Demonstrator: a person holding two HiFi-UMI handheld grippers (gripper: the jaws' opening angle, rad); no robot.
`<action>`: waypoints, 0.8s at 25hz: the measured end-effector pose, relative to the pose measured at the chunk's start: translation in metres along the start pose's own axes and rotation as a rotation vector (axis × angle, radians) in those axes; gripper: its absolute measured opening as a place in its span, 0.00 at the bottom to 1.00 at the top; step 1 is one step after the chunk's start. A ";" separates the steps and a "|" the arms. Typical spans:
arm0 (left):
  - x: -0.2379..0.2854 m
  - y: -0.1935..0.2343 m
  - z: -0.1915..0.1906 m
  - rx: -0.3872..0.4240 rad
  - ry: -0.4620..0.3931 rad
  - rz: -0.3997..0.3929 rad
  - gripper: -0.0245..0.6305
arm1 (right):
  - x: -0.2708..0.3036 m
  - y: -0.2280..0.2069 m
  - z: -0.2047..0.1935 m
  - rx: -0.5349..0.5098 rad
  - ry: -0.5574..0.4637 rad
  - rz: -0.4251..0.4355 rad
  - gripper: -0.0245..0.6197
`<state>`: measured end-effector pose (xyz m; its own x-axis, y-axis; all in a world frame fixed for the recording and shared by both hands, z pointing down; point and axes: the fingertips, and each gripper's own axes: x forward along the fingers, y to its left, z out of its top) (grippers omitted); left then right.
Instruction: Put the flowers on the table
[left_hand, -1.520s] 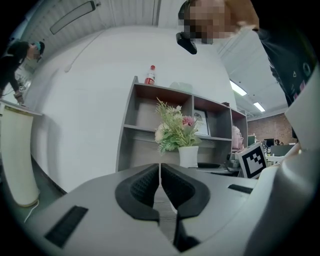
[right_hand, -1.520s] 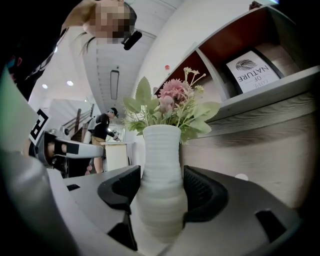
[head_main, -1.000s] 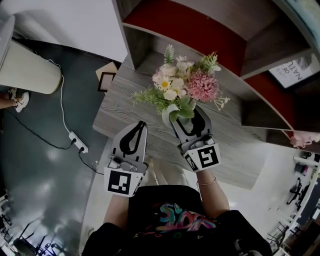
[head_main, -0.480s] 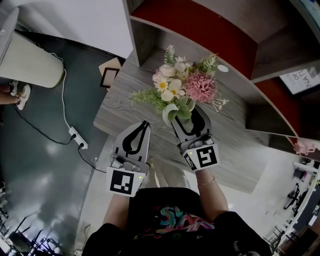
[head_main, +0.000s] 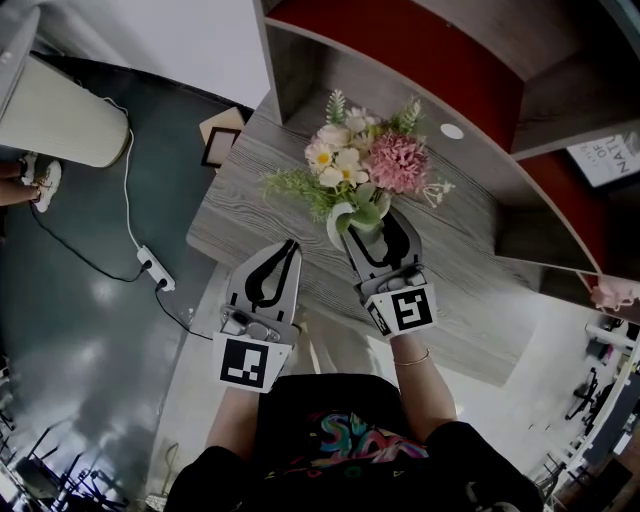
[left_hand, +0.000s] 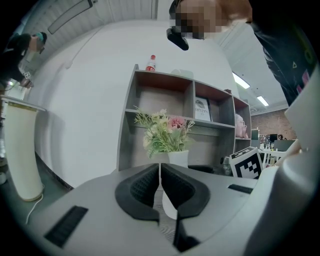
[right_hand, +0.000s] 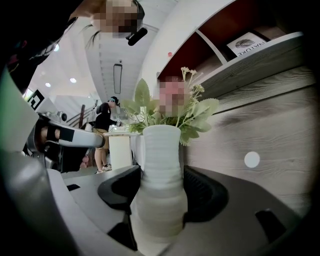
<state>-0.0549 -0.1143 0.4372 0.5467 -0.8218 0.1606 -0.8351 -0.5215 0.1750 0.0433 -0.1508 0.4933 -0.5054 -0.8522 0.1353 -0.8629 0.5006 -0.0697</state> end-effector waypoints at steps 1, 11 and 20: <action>0.000 -0.001 0.000 -0.001 0.001 0.000 0.09 | -0.001 0.000 -0.002 0.002 0.003 -0.002 0.48; 0.002 0.000 -0.003 -0.014 0.011 -0.004 0.09 | 0.001 -0.001 -0.007 0.002 0.006 -0.010 0.49; -0.006 -0.013 -0.010 -0.003 0.000 -0.031 0.09 | -0.013 0.009 -0.017 -0.024 0.017 -0.033 0.49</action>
<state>-0.0463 -0.1004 0.4435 0.5727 -0.8050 0.1548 -0.8174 -0.5464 0.1824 0.0421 -0.1326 0.5073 -0.4762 -0.8658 0.1535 -0.8785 0.4760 -0.0410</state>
